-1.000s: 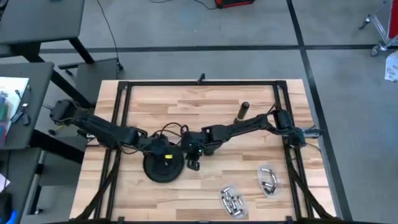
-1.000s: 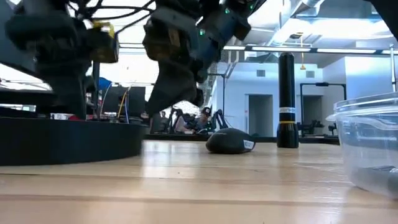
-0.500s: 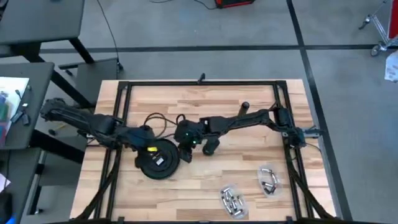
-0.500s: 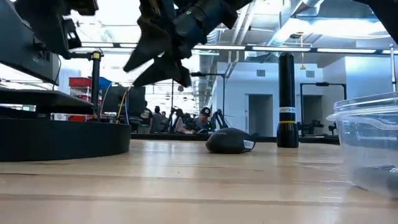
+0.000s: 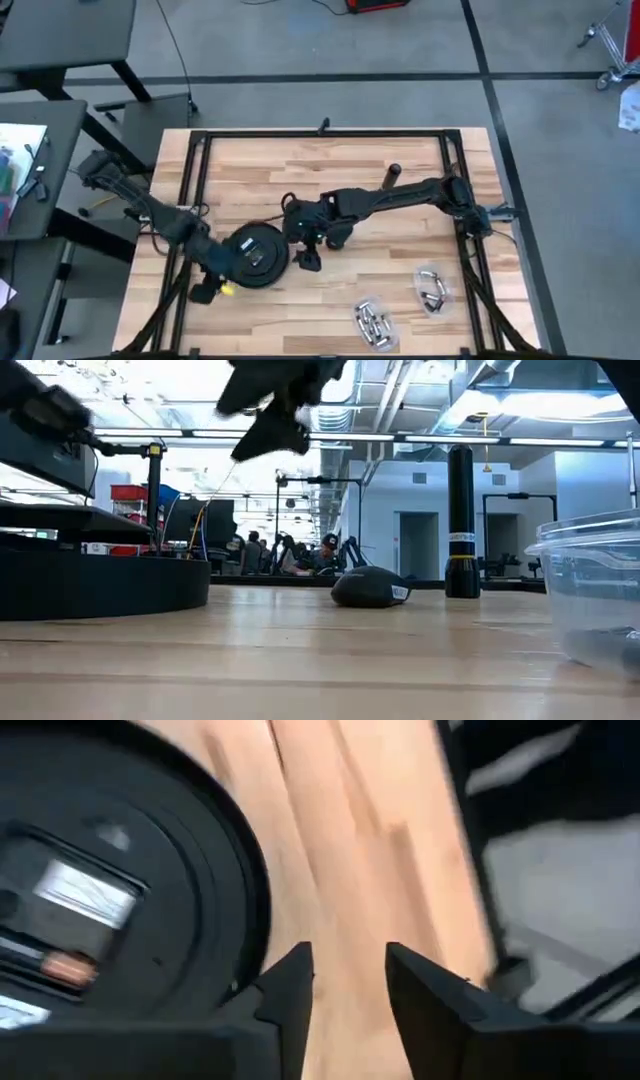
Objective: Insert battery
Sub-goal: Adjust the white wall clock
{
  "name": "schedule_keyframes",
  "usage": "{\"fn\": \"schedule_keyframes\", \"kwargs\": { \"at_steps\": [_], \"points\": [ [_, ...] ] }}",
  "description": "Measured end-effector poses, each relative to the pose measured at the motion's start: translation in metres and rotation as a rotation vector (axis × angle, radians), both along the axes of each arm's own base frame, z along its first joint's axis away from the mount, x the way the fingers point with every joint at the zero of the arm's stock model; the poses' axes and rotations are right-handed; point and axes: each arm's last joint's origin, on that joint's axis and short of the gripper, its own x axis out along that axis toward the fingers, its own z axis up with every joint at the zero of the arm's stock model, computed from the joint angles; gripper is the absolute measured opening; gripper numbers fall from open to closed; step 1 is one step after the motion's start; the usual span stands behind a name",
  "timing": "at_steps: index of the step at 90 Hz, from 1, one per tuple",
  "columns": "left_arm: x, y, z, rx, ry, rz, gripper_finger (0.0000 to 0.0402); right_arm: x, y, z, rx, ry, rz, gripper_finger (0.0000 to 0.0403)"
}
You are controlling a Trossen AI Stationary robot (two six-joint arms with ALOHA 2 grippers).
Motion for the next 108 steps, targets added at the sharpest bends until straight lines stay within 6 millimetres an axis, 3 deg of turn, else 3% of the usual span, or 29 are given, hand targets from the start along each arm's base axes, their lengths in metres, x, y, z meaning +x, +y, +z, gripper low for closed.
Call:
{"fn": "schedule_keyframes", "kwargs": {
  "at_steps": [20, 40, 63, 75, 86, 95, 108],
  "points": [
    [0.008, -0.019, -0.028, 0.202, 0.016, 0.121, 0.0106, -0.031, -0.008, 0.062, -0.127, -0.160, -0.026, 0.0276],
    [0.024, -0.035, -0.055, 0.214, 0.057, 0.094, 0.0105, -0.061, -0.022, 0.112, -0.167, -0.308, -0.078, 0.0276],
    [0.036, -0.041, -0.082, 0.244, 0.128, 0.132, 0.0096, -0.082, -0.037, 0.138, -0.168, -0.372, -0.120, 0.0276],
    [0.040, -0.043, -0.085, 0.252, 0.154, 0.163, 0.0026, -0.091, -0.037, 0.149, -0.173, -0.409, -0.117, 0.0276],
    [0.046, -0.041, -0.060, 0.228, 0.153, 0.183, 0.0003, -0.106, -0.038, 0.164, -0.197, -0.456, -0.099, 0.0276],
    [0.050, -0.033, -0.011, 0.150, 0.089, 0.201, 0.0000, -0.127, -0.040, 0.185, -0.236, -0.535, -0.077, 0.0276],
    [0.048, -0.005, 0.062, -0.001, -0.024, 0.259, 0.0000, -0.154, -0.044, 0.212, -0.337, -0.658, -0.030, 0.0276]
  ]
}}
